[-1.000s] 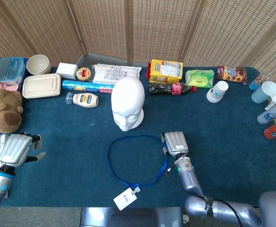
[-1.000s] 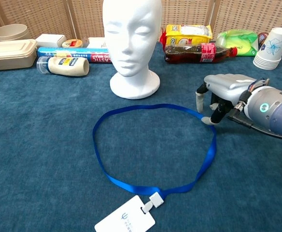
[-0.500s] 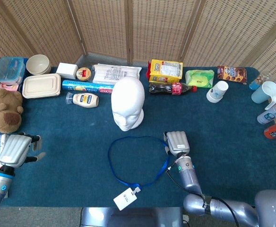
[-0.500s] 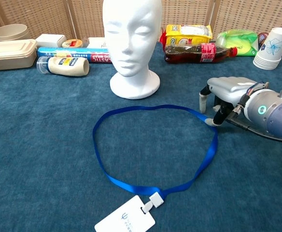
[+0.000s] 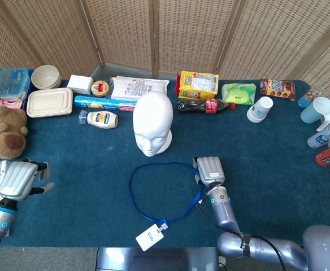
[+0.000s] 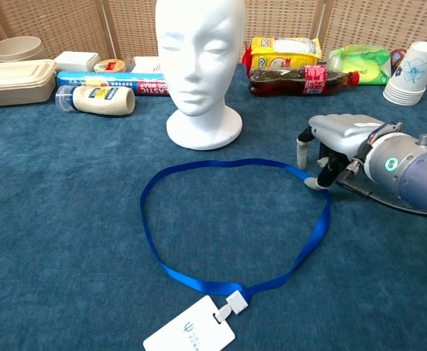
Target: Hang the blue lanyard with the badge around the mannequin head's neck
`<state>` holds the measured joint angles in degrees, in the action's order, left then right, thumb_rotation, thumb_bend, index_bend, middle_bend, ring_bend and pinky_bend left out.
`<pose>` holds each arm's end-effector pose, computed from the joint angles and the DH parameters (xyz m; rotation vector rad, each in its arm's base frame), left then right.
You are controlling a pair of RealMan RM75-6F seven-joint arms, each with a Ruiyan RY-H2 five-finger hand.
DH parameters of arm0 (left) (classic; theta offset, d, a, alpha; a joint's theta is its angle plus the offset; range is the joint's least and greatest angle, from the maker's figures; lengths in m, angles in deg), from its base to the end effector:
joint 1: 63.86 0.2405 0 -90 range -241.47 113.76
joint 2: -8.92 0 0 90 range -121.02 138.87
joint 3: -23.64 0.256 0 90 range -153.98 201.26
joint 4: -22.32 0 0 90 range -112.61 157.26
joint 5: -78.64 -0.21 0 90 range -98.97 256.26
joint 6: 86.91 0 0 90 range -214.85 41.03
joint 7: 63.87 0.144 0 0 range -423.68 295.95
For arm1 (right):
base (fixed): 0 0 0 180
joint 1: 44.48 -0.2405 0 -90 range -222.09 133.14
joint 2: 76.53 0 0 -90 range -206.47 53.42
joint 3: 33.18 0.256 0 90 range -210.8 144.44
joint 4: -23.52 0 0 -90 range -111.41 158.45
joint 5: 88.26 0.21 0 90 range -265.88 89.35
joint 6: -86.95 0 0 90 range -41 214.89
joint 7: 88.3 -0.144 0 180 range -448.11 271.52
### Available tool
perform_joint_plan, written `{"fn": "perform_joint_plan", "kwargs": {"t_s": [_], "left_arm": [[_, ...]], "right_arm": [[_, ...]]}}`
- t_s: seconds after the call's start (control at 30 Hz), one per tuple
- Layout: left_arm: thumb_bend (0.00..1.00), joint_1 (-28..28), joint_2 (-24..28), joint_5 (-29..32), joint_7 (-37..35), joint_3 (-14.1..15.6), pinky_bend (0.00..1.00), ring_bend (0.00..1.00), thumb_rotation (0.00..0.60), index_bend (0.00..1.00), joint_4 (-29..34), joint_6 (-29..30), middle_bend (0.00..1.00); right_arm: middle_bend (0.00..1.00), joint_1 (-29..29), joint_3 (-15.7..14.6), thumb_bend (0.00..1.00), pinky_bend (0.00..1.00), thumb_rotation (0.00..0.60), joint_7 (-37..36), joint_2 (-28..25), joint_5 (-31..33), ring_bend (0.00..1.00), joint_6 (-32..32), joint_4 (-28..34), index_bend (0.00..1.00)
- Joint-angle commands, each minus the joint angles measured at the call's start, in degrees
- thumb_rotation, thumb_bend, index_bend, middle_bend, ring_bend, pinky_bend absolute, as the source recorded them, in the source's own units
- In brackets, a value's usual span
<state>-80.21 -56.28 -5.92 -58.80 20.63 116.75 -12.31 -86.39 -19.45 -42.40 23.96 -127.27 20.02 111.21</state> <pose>-0.2722 0.2373 0.1266 -1.6080 -0.8808 -0.9046 -0.1430 -0.3208 -0.0576 1.6662 -1.0677 0.6545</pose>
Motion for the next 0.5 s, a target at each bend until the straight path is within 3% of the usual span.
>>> {"fn": "perform_joint_plan", "kwargs": {"t_s": [0.03,0.5], "left_arm": [[0.18,0.0,0.0,0.0,-0.1,0.1,0.51,0.67,0.599,0.67,-0.1,0.0,0.69],[0.18,0.1,-0.2,-0.1,-0.7,0.3,0.51,0.67,0.600,0.67,-0.6,0.1,0.69]], "right_arm": [[1.00,-0.3,-0.1,0.38,1.00,0.600,0.2,0.4,0.5,1.00,0.0,-0.9,0.43],[1.00,-0.6,-0.7,0.38,1.00,0.600,0.9,1.8,0.4,1.00,-1.3,-3.9,0.45]]}}
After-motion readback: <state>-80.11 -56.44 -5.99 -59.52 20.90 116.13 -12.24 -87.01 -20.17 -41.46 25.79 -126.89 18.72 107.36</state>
